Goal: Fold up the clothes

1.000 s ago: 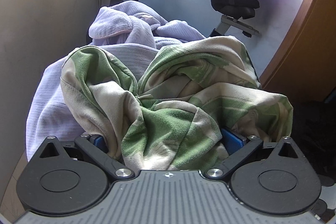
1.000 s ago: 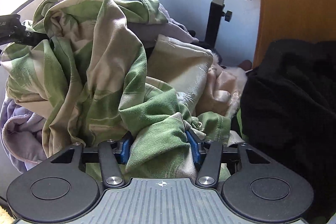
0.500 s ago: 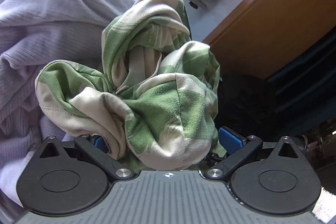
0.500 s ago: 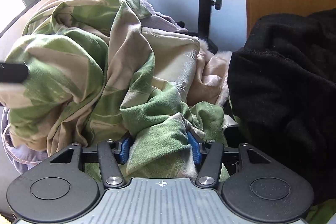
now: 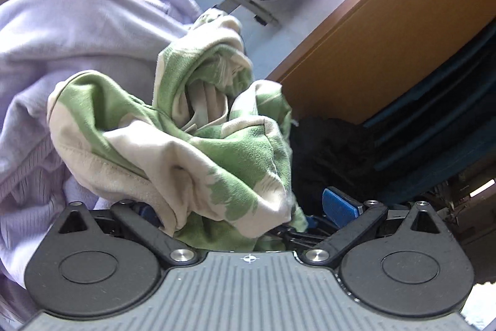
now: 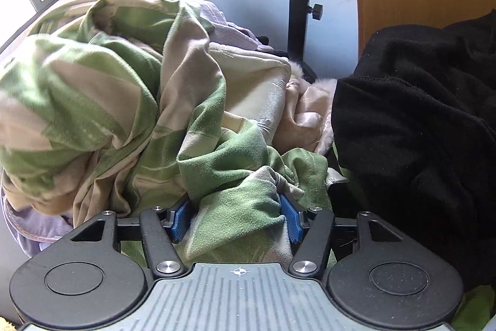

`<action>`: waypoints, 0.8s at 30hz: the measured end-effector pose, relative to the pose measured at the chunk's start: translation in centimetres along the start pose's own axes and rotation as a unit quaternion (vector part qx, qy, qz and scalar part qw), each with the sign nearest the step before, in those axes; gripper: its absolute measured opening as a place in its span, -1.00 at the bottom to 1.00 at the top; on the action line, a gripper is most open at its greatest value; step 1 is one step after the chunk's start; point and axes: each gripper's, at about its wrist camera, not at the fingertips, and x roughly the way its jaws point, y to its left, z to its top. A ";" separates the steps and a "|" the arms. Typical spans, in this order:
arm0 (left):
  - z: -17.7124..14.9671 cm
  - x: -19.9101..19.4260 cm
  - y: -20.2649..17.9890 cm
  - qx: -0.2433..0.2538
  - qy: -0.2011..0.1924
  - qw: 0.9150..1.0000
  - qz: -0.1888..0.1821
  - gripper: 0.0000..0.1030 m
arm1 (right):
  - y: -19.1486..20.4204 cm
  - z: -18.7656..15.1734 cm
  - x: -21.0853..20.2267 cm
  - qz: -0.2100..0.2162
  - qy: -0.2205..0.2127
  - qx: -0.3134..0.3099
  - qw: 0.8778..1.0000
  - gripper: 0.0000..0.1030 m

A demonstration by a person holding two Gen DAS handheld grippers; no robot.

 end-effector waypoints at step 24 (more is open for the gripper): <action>3.3 -6.7 1.4 0.069 -0.038 0.996 -0.048 0.99 | 0.5 -0.2 0.2 -0.003 0.007 -0.005 1.000 0.20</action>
